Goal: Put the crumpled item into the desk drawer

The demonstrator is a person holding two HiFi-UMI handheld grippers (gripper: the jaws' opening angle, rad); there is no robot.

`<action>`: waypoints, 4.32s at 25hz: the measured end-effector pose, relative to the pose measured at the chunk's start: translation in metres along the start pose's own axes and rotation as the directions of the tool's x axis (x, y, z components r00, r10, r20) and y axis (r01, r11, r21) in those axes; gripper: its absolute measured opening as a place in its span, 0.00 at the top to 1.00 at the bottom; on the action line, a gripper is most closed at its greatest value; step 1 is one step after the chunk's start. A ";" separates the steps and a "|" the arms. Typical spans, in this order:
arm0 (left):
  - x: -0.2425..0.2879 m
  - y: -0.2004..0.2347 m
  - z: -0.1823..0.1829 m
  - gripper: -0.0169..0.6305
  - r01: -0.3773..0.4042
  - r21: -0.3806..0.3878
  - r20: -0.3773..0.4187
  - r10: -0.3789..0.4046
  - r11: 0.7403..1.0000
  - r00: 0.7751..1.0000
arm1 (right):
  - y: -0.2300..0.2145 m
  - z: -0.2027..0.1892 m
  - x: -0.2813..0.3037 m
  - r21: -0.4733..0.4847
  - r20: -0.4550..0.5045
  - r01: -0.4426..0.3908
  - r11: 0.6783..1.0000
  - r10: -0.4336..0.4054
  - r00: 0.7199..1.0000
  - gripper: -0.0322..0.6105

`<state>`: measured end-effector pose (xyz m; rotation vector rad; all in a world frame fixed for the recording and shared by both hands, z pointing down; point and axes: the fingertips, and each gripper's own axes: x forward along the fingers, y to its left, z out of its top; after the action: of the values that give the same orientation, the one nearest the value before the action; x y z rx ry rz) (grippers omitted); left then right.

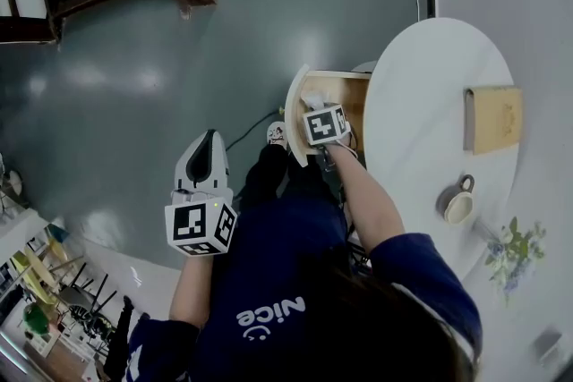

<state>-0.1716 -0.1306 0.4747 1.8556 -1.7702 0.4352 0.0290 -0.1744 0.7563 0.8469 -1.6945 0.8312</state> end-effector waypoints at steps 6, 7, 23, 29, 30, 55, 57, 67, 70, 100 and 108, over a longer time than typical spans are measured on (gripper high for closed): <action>0.000 0.011 -0.016 0.97 -0.027 -0.011 -0.038 0.027 1.000 0.999 | -0.004 -0.010 0.020 -0.015 -0.071 -0.011 1.000 0.010 0.997 0.72; 0.000 0.010 -0.019 0.97 -0.028 -0.009 -0.045 0.027 1.000 0.999 | -0.005 -0.011 0.023 -0.020 -0.076 -0.013 1.000 0.012 0.997 0.72; -0.003 0.011 -0.038 0.97 -0.037 0.004 -0.066 0.038 0.999 0.997 | -0.007 -0.024 0.053 -0.015 -0.167 -0.015 1.000 0.012 0.986 0.69; -0.006 0.008 -0.040 0.97 -0.040 0.003 -0.061 0.040 0.999 0.997 | -0.005 -0.022 0.048 -0.002 -0.143 -0.032 0.999 0.031 0.989 0.61; -0.006 0.007 -0.038 0.97 -0.040 0.001 -0.056 0.040 0.999 0.998 | -0.004 -0.022 0.045 0.005 -0.137 -0.035 0.999 0.035 0.990 0.57; 0.008 -0.028 -0.014 0.97 0.076 0.035 -0.003 -0.075 0.997 0.997 | 0.027 0.029 -0.099 0.046 0.222 -0.087 0.995 0.075 0.972 0.49; 0.009 -0.032 -0.011 0.97 0.094 0.049 0.002 -0.094 0.994 0.996 | 0.028 0.031 -0.114 0.059 0.257 -0.080 0.995 0.063 0.964 0.49; 0.016 -0.065 0.009 0.97 0.214 0.103 0.035 -0.219 0.971 0.975 | 0.030 0.043 -0.193 0.079 0.448 -0.056 0.995 0.015 0.894 0.49; 0.017 -0.075 0.017 0.97 0.249 0.119 0.048 -0.256 0.961 0.966 | 0.025 0.048 -0.220 0.114 0.517 -0.045 0.992 -0.020 0.856 0.49; -0.029 -0.156 0.092 0.97 0.388 0.317 0.234 -0.468 0.865 0.852 | 0.015 0.056 -0.392 0.137 0.874 0.112 0.984 -0.173 0.453 0.56; -0.040 -0.162 0.096 0.97 0.411 0.330 0.256 -0.500 0.850 0.827 | 0.018 0.060 -0.407 0.161 0.890 0.101 0.982 -0.189 0.414 0.82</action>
<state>-0.0276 -0.1537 0.3497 2.5886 -1.4252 0.1744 0.0791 -0.1578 0.3478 1.6923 -2.4691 0.2612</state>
